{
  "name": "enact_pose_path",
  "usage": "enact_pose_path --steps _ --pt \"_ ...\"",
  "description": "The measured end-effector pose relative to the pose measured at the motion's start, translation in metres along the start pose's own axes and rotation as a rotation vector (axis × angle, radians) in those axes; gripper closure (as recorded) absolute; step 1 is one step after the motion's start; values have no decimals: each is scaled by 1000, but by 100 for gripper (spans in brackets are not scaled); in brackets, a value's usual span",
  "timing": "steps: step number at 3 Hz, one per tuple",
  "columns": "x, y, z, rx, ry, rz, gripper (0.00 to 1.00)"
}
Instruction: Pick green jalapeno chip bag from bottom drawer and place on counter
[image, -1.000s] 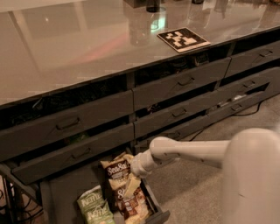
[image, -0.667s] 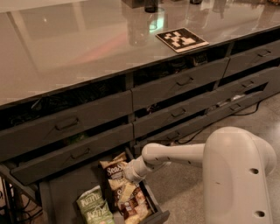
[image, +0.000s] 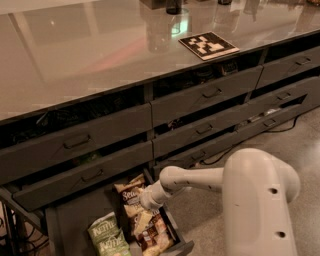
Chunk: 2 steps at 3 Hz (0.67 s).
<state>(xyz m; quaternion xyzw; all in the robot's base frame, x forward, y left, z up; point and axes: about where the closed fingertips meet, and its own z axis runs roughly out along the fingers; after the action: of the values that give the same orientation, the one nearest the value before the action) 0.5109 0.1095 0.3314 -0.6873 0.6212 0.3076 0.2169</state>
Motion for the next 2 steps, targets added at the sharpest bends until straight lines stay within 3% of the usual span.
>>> enact_pose_path --steps 2 --pt "34 -13 119 -85 -16 -65 0"
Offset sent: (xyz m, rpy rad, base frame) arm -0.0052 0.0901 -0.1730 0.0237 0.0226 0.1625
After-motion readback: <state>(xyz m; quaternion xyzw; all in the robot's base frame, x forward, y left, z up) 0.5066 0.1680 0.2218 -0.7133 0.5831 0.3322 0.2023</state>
